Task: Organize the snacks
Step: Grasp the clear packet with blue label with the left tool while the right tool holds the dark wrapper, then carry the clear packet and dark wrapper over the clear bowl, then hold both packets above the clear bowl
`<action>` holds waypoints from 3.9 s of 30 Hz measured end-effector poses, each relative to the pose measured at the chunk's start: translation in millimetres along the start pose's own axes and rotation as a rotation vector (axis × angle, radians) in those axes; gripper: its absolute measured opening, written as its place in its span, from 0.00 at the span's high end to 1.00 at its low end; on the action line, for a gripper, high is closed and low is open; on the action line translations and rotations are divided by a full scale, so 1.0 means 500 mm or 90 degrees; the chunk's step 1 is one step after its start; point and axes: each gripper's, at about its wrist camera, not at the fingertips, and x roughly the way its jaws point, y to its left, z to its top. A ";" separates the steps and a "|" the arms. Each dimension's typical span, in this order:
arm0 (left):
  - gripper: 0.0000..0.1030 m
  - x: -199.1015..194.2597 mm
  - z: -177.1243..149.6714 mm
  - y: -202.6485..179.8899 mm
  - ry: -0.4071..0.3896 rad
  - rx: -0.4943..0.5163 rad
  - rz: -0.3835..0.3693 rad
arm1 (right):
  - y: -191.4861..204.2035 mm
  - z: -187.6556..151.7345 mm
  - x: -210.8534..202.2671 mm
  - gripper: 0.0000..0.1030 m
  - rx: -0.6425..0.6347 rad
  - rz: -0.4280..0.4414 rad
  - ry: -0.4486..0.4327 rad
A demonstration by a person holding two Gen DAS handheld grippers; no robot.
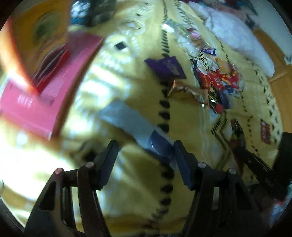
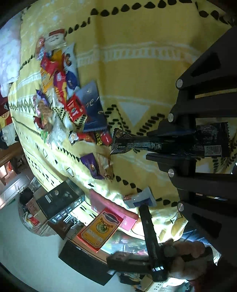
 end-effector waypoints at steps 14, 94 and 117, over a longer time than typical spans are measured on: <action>0.41 0.027 -0.005 -0.038 -0.031 0.035 -0.064 | -0.009 -0.023 0.039 0.79 0.000 0.001 0.017; 0.74 -0.587 -0.006 0.584 -0.454 -0.275 0.228 | 1.092 0.241 0.238 0.84 -0.428 0.336 -0.008; 0.74 -0.585 -0.011 0.593 -0.446 -0.280 0.226 | 1.101 0.238 0.249 0.84 -0.431 0.341 -0.001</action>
